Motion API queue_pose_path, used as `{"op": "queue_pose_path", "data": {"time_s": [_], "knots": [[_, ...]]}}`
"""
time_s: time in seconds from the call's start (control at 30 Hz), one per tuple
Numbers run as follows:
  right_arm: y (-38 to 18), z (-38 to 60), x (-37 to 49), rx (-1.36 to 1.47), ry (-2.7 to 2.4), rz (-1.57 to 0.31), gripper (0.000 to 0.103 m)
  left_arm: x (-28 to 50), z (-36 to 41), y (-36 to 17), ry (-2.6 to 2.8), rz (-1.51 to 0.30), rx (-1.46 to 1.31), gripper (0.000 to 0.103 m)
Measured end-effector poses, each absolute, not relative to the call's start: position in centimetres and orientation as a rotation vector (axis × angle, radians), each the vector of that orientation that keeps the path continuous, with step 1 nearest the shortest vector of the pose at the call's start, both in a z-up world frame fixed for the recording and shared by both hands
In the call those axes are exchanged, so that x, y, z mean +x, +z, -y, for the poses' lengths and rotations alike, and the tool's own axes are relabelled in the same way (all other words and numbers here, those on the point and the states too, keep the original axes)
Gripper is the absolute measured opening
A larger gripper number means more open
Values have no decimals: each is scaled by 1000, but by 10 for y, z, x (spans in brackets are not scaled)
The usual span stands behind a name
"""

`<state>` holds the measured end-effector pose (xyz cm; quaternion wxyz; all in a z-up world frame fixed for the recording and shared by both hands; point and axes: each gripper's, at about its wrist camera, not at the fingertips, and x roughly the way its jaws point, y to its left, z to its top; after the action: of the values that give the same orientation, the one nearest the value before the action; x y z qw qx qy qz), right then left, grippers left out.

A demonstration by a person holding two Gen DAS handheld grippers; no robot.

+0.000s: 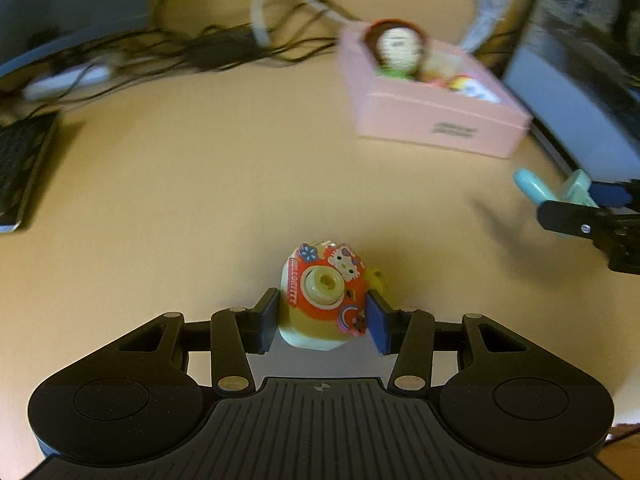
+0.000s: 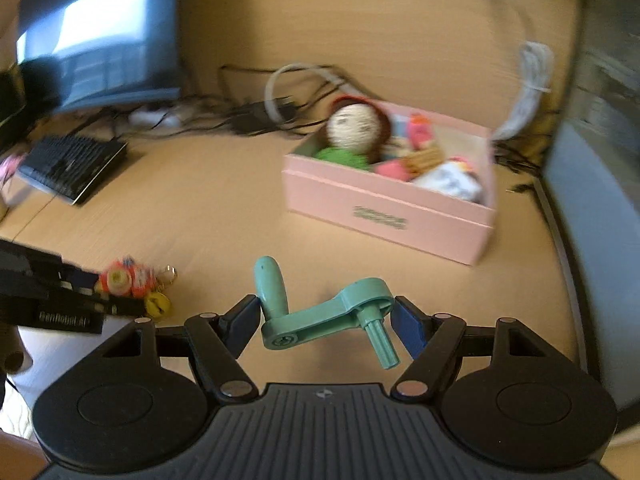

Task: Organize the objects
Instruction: 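Drop the yellow keychain into the pink box with the left tool while the right tool carries the crank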

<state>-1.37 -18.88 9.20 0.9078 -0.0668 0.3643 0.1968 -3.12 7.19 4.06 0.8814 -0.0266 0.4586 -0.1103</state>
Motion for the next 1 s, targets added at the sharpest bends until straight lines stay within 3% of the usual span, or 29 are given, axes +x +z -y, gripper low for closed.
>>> {"op": "queue_pose_path", "data": {"time_s": [0.53, 0.77, 1.0], "knots": [[103, 255, -49, 21, 270, -681, 72, 114, 24, 210, -499, -545, -19, 51], [98, 261, -58, -8, 266, -692, 72, 211, 82, 181, -500, -623, -83, 50], [94, 280, -57, 24, 221, -715, 72, 203, 59, 159, -400, -633, -192, 47]]}}
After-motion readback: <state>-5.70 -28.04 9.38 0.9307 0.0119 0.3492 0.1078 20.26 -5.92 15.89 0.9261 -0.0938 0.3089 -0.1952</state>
